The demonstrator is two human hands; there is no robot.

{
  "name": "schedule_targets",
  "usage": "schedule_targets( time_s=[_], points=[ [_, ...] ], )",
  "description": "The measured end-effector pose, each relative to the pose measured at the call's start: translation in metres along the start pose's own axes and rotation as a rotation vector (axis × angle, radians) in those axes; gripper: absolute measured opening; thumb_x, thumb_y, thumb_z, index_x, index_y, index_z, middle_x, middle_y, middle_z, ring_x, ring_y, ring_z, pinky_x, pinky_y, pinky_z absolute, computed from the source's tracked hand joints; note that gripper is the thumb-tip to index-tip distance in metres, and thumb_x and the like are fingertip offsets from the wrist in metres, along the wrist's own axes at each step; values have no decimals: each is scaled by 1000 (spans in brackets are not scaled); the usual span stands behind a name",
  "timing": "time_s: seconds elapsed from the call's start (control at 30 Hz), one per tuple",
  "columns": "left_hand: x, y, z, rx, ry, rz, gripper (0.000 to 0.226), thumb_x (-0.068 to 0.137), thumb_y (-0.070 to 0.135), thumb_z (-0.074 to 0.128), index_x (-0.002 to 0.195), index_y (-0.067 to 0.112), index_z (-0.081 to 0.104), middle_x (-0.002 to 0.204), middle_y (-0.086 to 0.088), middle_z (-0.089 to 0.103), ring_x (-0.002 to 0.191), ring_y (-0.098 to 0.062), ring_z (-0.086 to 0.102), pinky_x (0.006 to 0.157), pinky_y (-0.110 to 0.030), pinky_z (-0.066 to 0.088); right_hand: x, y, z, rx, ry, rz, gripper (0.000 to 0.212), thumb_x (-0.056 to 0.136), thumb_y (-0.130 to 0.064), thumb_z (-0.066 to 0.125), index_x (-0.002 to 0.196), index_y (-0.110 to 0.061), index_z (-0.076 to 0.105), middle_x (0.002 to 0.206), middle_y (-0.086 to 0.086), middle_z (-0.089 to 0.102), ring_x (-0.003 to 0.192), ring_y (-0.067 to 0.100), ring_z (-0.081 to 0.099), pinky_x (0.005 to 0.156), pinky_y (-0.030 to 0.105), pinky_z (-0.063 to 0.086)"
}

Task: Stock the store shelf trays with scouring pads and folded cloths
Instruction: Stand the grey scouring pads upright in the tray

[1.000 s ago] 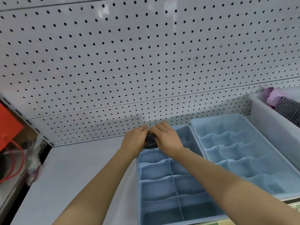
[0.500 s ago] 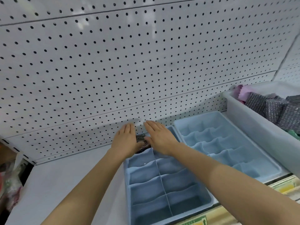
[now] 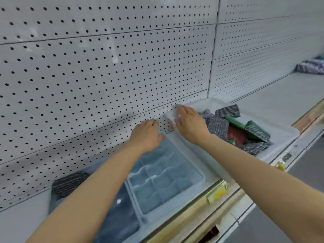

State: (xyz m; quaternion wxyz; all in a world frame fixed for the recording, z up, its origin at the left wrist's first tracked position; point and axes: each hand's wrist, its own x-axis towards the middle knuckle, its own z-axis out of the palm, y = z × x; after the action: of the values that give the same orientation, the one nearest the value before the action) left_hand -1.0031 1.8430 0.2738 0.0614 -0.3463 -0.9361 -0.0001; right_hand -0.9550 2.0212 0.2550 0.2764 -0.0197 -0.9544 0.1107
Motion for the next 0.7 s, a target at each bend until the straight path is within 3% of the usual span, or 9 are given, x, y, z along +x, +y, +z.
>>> schedule_targets(
  time_s=[0.17,0.27,0.33,0.4,0.47,0.57,0.7],
  points=[
    [57,99,-6,-93,-6,18,49,98,39,49,136,8,47,148,-14,37,130,-34,42,94,-42,43,-10,78,-41,-103,15,89,51,97,-22,46,143,-5,35,143,14,45,128,32,44,102,44,39],
    [83,150,5,-167,-66,-10,41,98,40,50,121,7,57,128,-16,55,115,-33,55,83,-38,47,-21,116,-56,-135,-1,140,53,98,-25,43,146,-6,31,146,13,41,132,30,40,107,42,35],
    [99,175,18,-189,-105,-60,43,97,42,51,121,7,55,121,-15,60,108,-32,60,83,-37,48,-29,138,-62,-148,-7,159,52,98,-25,43,145,-6,32,146,13,43,131,30,41,107,42,35],
    [114,193,32,-248,-172,-174,61,93,49,53,136,6,43,134,-16,53,117,-33,56,87,-39,48,-34,159,-67,-153,-25,178,53,96,-23,46,145,-6,33,145,13,44,129,31,42,106,42,37],
    [120,207,42,-292,-205,-277,88,88,57,57,150,7,20,150,-18,34,129,-35,46,94,-43,47,-36,177,-70,-153,-45,197,54,95,-23,48,145,-6,33,144,13,44,128,32,43,105,43,39],
    [127,218,50,-339,-172,-360,103,82,57,66,153,13,7,155,-17,21,133,-37,41,96,-45,45,-35,198,-68,-153,-79,203,55,96,-25,48,145,-7,31,144,14,44,127,33,43,104,43,38],
    [135,209,47,-435,-65,-300,85,82,48,71,148,17,25,126,-10,60,109,-30,62,86,-41,53,-24,206,-60,-130,-126,168,53,97,-23,43,146,-8,29,145,14,42,128,32,42,104,42,38]
  ],
)
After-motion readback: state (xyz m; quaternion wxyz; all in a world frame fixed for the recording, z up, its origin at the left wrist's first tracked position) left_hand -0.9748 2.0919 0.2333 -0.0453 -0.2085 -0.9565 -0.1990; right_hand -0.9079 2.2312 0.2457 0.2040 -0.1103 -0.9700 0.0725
